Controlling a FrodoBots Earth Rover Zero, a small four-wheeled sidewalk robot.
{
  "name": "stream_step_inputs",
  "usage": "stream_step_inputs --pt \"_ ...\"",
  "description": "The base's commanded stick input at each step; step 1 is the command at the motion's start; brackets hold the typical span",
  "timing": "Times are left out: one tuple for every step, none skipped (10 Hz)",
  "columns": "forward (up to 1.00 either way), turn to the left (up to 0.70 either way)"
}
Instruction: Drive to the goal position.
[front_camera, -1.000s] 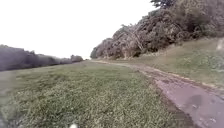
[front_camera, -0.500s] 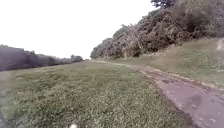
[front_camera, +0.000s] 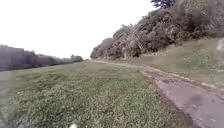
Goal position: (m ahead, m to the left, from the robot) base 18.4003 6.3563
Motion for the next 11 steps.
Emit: stream_step_inputs --pt "0.05 0.00" --pt "0.04 0.00" --pt "0.05 0.00" --pt "0.04 0.00" --pt "0.04 0.00" --pt "0.04 0.00" --pt "0.04 0.00" --pt "0.04 0.00" --pt "0.04 0.00" --pt "0.05 0.00" --pt "0.04 0.00"
